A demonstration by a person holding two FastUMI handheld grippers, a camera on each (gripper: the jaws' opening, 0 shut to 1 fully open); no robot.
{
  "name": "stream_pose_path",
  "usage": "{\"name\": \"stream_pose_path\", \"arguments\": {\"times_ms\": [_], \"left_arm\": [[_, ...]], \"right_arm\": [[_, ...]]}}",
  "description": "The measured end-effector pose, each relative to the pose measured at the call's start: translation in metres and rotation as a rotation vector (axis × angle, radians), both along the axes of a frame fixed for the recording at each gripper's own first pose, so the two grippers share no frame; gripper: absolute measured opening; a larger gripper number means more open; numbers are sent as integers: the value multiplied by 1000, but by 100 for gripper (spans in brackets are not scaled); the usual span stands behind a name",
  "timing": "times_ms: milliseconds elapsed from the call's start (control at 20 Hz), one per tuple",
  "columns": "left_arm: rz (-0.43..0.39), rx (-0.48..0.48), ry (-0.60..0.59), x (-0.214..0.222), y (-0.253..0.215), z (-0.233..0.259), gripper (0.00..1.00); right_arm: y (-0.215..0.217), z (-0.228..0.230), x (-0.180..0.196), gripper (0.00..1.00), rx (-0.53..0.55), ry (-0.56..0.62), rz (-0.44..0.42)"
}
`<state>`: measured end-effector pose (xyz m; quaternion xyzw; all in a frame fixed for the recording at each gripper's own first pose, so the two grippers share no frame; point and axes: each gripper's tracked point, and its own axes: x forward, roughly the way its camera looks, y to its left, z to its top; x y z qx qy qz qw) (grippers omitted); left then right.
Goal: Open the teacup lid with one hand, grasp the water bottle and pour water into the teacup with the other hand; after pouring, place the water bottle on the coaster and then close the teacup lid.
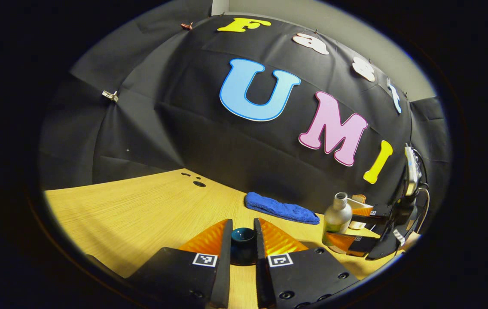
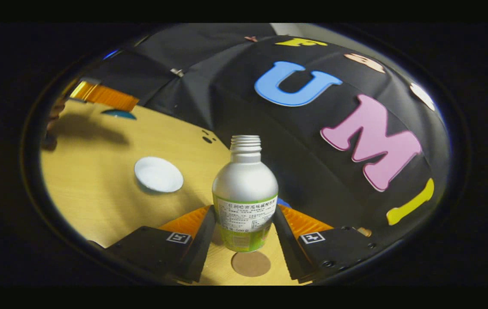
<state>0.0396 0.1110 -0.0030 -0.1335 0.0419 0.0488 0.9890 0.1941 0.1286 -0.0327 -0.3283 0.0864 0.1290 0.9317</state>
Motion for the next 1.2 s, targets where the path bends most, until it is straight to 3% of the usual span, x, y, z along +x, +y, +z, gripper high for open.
{"name": "stream_pose_path", "arguments": {"times_ms": [150, 300, 350, 650, 800, 900, 1200], "left_arm": [[5, 3, 1, 0, 0, -1, 28], [8, 9, 4, 0, 0, -1, 28], [9, 12, 4, 0, 0, 0, 31], [20, 31, 9, 0, -1, -1, 28], [21, 52, 12, 1, -3, -1, 25], [22, 66, 14, 2, -4, -2, 28], [22, 86, 16, 2, -5, -1, 28]], "right_arm": [[-8, 28, -7, 77, 180, -63, -12], [-28, 42, -15, 76, 262, -98, -29], [-39, 47, -17, 76, 292, -101, -40], [-96, 36, -5, 76, 568, -51, -99], [-126, 11, 1, 77, 592, -11, -158], [-138, -7, 3, 76, 604, 23, -190], [-143, -27, 4, 77, 626, 77, -199]]}}
